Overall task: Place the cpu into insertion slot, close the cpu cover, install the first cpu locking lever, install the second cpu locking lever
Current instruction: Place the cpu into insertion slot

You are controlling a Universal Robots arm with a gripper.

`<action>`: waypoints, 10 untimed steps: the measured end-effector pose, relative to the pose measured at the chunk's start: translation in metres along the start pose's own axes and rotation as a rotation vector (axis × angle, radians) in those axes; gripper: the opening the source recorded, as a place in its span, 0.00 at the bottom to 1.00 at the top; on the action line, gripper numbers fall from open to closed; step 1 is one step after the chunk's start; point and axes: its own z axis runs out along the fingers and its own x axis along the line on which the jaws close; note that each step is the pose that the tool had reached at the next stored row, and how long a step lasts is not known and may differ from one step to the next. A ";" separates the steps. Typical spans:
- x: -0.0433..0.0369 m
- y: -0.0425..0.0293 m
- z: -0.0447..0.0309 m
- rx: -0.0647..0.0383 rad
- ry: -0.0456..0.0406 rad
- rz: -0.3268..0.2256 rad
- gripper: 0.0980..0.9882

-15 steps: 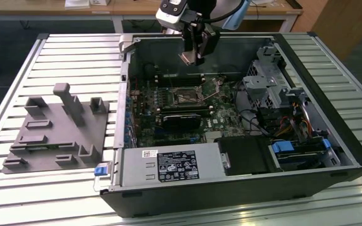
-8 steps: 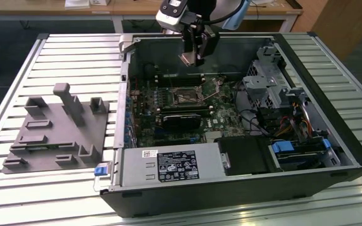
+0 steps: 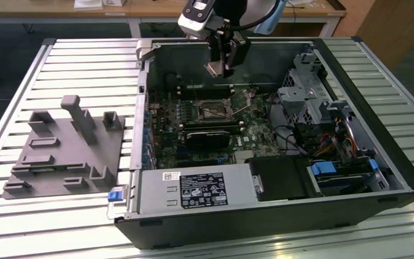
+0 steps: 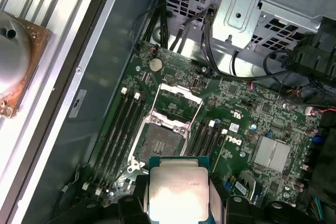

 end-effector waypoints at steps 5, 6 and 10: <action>0.0000 -0.0004 0.0047 0.001 -0.0060 0.065 0.50; 0.0000 -0.0005 0.0057 0.002 -0.0083 0.077 0.50; -0.0001 -0.0008 0.0107 0.003 -0.0159 0.118 0.50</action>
